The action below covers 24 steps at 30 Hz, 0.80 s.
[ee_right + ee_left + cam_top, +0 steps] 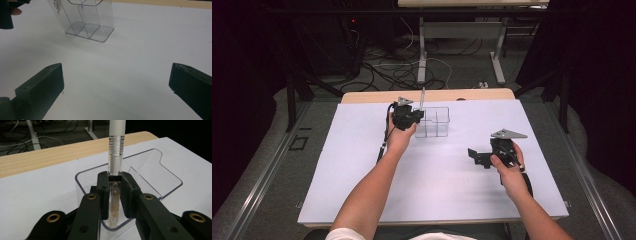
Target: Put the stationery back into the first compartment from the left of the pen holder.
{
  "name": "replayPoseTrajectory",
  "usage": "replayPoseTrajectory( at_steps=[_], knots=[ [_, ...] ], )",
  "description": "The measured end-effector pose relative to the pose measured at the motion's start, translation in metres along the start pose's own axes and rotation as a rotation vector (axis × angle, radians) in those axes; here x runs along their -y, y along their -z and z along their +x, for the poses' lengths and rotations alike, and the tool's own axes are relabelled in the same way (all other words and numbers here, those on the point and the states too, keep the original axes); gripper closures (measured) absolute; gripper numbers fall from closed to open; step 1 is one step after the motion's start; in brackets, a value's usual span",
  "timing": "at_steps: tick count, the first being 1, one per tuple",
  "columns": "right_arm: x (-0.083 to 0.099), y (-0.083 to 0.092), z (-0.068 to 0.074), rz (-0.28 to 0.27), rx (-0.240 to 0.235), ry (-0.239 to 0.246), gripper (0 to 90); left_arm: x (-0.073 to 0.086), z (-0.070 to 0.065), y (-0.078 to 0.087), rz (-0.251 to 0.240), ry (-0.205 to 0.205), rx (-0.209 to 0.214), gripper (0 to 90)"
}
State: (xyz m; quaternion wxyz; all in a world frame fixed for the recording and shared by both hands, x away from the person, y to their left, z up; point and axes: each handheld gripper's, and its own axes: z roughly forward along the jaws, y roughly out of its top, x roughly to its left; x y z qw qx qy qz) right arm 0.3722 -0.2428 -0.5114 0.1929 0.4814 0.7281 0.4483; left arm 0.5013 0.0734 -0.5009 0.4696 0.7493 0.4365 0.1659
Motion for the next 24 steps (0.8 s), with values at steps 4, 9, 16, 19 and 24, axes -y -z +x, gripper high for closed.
replayPoseTrajectory(
  at_steps=[4,9,16,19,24],
  knots=[
    [0.001,-0.001,0.000,0.002,-0.004,-0.004,0.0,0.000,-0.002,-0.001,0.019,-0.015,-0.012,78.7],
    [0.001,-0.002,0.000,0.001,-0.009,0.010,0.0,-0.001,-0.004,-0.002,0.033,-0.018,-0.025,78.6],
    [0.001,-0.002,0.000,0.001,-0.013,0.006,0.0,-0.004,-0.007,0.003,0.012,-0.011,-0.044,69.5],
    [0.002,-0.002,0.000,0.002,-0.013,0.005,0.0,-0.007,-0.007,0.010,0.009,-0.004,-0.044,63.8],
    [0.002,-0.002,0.000,0.004,-0.012,-0.003,0.0,-0.010,-0.004,0.020,0.002,0.028,-0.044,53.5]
  ],
)
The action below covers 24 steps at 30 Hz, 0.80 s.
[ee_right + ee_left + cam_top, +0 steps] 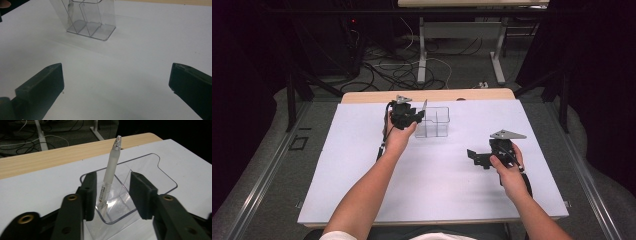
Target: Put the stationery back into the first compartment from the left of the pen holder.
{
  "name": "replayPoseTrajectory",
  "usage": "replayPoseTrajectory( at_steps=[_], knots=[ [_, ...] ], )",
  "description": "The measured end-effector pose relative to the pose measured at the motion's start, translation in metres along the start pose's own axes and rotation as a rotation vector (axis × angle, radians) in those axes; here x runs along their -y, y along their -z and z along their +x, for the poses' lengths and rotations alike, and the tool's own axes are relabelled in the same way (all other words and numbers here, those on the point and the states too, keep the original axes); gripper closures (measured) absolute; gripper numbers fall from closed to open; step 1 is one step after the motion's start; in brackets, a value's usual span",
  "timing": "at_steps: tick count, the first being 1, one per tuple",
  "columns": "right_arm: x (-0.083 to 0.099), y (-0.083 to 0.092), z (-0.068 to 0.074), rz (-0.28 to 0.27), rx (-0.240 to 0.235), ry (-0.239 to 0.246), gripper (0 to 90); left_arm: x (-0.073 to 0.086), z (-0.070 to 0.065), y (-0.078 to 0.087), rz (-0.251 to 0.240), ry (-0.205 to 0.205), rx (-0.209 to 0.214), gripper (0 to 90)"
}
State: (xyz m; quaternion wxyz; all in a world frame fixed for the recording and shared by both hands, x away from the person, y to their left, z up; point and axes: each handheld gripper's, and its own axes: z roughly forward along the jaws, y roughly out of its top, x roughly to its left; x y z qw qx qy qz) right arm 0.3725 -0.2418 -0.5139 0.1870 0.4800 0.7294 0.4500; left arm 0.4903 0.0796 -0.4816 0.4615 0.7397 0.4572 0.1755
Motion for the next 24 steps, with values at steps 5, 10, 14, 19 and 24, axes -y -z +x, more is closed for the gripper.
replayPoseTrajectory(
  at_steps=[5,10,14,19,24],
  knots=[
    [0.000,0.000,-0.001,0.000,0.005,0.003,0.0,-0.002,0.002,0.011,0.015,0.006,0.018,45.0],
    [0.000,0.001,-0.001,-0.001,0.007,-0.003,0.0,-0.005,0.002,0.026,0.001,-0.007,0.016,40.2],
    [0.000,0.002,-0.002,-0.002,0.008,0.002,0.0,-0.006,-0.003,0.040,-0.022,-0.050,0.027,37.1],
    [0.001,0.002,-0.003,0.000,0.014,-0.005,0.0,-0.002,-0.007,0.059,-0.023,-0.092,0.009,30.2],
    [0.001,0.002,-0.003,0.003,0.011,-0.003,0.0,0.004,-0.004,0.074,-0.006,-0.109,0.014,29.2]
  ],
)
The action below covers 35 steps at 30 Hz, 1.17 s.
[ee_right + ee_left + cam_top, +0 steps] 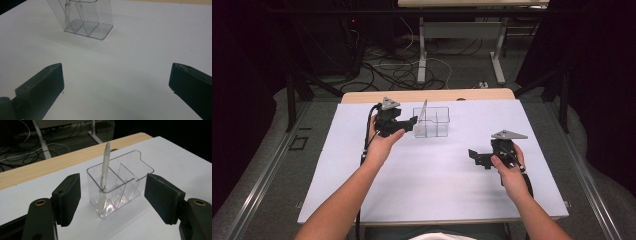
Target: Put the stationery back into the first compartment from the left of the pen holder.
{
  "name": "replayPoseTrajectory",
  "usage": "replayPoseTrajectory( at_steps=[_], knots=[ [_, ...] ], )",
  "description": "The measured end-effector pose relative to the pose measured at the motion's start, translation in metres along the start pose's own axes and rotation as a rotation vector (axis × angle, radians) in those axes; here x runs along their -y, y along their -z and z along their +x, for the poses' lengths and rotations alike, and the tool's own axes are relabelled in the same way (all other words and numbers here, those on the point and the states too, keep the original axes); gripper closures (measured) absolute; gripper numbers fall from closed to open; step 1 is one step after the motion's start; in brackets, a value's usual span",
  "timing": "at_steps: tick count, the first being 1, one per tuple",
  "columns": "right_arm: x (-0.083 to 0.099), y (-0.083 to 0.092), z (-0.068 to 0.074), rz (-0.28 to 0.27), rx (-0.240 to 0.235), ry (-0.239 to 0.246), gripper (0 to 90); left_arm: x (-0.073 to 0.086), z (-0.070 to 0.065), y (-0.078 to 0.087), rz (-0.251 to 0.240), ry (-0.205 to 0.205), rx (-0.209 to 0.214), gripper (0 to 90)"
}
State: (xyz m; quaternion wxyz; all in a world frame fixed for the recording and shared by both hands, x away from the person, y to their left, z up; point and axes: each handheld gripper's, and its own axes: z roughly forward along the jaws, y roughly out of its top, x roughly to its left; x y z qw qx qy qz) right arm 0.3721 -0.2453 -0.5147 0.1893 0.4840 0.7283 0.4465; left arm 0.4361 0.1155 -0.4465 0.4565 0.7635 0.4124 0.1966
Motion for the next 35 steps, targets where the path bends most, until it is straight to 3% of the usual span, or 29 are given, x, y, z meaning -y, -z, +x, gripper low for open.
replayPoseTrajectory(
  at_steps=[5,12,17,21,30,35],
  knots=[
    [0.001,-0.001,0.001,0.008,0.000,-0.001,0.0,0.012,0.005,0.011,0.010,0.071,0.023,24.3],
    [0.003,-0.002,-0.002,0.010,0.006,-0.005,0.0,0.036,0.010,0.019,0.028,0.106,0.025,14.9],
    [0.004,-0.002,-0.004,0.013,0.014,-0.004,0.0,0.052,0.014,0.023,0.064,0.136,0.032,1.4],
    [0.004,-0.002,-0.005,0.013,0.015,-0.006,0.0,0.065,0.018,0.028,0.078,0.145,0.017,0.4],
    [0.006,-0.004,-0.006,0.024,0.024,-0.004,0.0,0.095,0.028,0.033,0.047,0.125,0.006,0.4],
    [0.009,-0.005,-0.010,0.030,0.042,0.007,0.0,0.101,0.032,0.031,0.056,0.125,-0.002,0.4]
  ],
)
